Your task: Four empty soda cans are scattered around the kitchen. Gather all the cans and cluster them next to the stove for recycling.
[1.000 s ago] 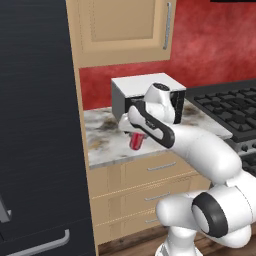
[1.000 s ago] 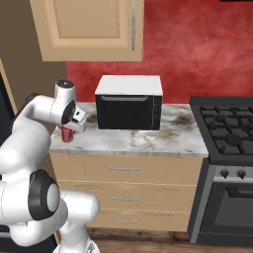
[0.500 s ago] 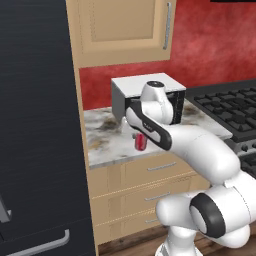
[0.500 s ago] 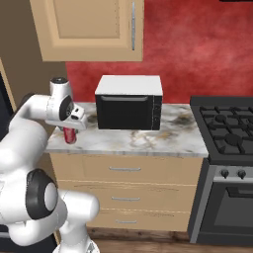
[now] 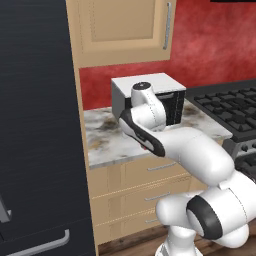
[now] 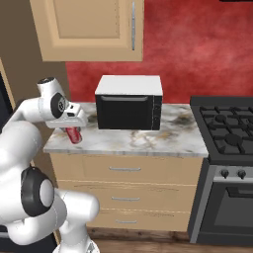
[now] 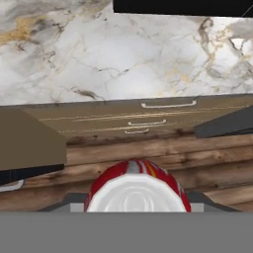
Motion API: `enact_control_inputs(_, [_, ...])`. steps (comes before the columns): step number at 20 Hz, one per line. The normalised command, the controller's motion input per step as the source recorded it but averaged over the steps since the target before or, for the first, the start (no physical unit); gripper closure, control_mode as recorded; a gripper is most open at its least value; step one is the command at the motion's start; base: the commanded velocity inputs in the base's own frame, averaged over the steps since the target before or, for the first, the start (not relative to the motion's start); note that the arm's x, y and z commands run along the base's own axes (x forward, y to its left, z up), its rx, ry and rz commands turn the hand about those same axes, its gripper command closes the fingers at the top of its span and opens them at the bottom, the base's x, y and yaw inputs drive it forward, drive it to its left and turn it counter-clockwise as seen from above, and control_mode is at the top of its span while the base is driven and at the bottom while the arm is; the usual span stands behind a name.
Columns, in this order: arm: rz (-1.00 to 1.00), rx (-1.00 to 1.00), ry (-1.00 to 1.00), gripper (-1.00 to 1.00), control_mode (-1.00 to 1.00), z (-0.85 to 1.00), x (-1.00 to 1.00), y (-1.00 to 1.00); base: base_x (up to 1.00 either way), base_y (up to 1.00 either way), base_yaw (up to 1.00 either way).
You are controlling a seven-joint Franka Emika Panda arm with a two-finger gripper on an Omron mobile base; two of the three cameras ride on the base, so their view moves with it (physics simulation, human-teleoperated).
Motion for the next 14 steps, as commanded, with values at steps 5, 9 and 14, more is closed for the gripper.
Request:
enact_control_inputs(5, [0.0, -0.01, -0.01, 1.0, -1.0, 0.0, -0.06, -0.15, 0.0, 0.0, 0.0])
enact_control_inputs(9, [0.02, 0.0, -0.02, 1.0, -1.0, 0.01, -0.08, -0.14, 0.0, 0.0, 0.0])
enact_control_inputs(14, [0.03, 0.0, -0.05, 1.0, -1.0, 0.0, -0.08, -0.08, 0.0, 0.0, 0.0])
